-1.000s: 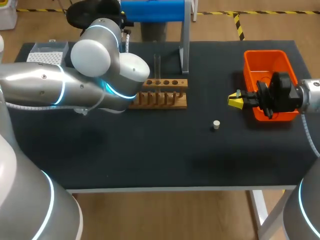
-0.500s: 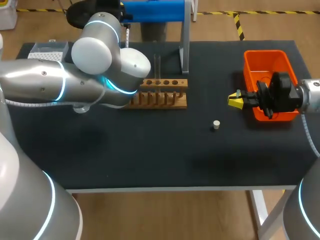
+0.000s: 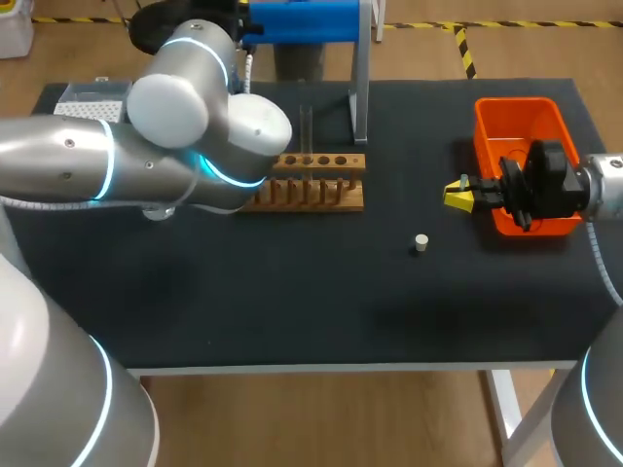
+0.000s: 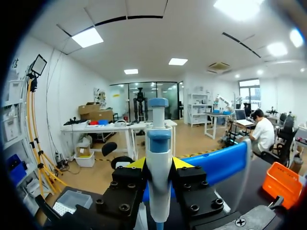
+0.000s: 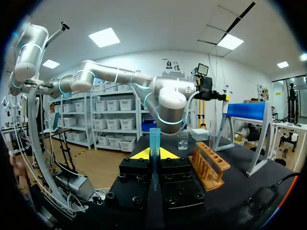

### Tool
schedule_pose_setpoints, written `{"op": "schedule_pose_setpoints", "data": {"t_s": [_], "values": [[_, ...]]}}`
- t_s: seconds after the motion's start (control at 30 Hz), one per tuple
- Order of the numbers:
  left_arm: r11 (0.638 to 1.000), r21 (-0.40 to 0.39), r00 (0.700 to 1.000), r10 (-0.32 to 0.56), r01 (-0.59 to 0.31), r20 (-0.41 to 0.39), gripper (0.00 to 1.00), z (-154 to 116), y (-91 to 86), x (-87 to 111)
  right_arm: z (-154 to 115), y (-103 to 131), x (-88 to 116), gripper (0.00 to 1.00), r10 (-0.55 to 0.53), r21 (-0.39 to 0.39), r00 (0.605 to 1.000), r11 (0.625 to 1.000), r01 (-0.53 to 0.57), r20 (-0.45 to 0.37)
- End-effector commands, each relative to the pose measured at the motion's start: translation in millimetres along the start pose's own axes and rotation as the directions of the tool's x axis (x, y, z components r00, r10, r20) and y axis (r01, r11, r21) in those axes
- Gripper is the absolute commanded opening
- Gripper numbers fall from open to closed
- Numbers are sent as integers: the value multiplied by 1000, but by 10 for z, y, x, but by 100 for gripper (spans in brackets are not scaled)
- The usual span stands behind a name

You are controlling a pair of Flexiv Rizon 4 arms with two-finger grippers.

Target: Invert the test tube, pick up the pipette, mount the tip to pipette, aspirate from beaker and dispense into the tube, eject the tip, return the pipette, and cap with the stopper.

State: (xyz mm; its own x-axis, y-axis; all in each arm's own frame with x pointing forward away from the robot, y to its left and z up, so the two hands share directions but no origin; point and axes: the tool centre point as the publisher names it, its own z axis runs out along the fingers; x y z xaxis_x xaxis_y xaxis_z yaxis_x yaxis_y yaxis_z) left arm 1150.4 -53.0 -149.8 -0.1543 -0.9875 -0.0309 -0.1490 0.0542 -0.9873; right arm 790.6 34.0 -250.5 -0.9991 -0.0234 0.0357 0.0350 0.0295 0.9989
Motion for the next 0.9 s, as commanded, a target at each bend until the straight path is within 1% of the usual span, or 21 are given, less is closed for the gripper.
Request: {"op": "schedule_pose_setpoints", "data": {"t_s": [0.03,0.13,0.23,0.3,0.9], "values": [[1000,-23,992,-3,0,-122,0,-374,-111,-106,-1,1,10,0,0,2,1000,1000,0,1],[1000,-16,982,-2,-1,-187,0,-527,-148,-82,-1,1,10,0,0,2,1000,1000,0,1],[1000,-3,964,11,-12,-267,0,-686,-208,-41,-1,1,10,0,0,2,1000,1000,0,1],[1000,17,940,31,-26,-339,0,-809,-266,10,-1,1,10,0,0,2,1000,1000,0,1],[1000,17,940,31,-26,-339,0,-809,-266,10,-1,1,10,0,0,2,1000,1000,0,1]]}}
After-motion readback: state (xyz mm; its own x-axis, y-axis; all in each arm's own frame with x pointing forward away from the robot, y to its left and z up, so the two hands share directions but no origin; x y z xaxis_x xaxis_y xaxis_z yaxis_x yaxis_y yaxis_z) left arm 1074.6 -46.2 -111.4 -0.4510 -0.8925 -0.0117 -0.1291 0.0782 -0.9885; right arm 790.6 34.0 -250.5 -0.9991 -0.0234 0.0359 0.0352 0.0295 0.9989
